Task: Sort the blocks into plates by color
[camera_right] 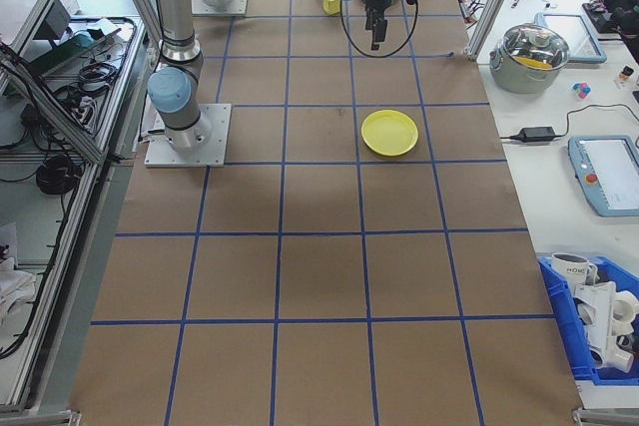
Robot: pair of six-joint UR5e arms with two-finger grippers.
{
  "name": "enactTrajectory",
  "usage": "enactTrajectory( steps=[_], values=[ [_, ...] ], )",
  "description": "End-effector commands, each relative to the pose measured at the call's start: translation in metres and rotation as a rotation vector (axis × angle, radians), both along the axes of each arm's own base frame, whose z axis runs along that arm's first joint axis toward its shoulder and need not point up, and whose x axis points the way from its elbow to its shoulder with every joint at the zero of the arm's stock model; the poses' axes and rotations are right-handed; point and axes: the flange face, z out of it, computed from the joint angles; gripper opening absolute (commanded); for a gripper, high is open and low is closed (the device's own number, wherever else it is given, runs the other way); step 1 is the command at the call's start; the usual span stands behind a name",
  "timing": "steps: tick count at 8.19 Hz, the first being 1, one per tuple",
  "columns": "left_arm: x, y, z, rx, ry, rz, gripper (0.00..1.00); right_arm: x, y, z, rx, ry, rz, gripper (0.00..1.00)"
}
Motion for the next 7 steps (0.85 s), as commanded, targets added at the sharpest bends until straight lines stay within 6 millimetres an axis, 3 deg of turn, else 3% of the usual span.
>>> enactTrajectory(
  steps=[1, 3, 4, 6, 7],
  values=[
    [0.091, -0.020, -0.058, 0.112, 0.014, 0.000, 1.00, -0.001, 0.000, -0.002, 0.003, 0.006, -0.001, 1.00],
    [0.126, -0.044, -0.140, 0.096, 0.008, 0.014, 1.00, -0.001, 0.001, 0.000, 0.001, 0.010, 0.001, 1.00],
    [0.126, -0.034, -0.180, 0.129, 0.021, 0.024, 1.00, -0.001, 0.001, -0.001, 0.001, 0.009, 0.001, 1.00],
    [0.134, -0.035, -0.245, 0.128, -0.030, 0.031, 1.00, -0.001, 0.001, -0.002, 0.004, 0.009, 0.001, 1.00],
    [0.136, -0.039, -0.269, 0.170, -0.016, 0.037, 1.00, -0.001, 0.001, -0.002, 0.004, 0.009, 0.001, 1.00]
  ],
)
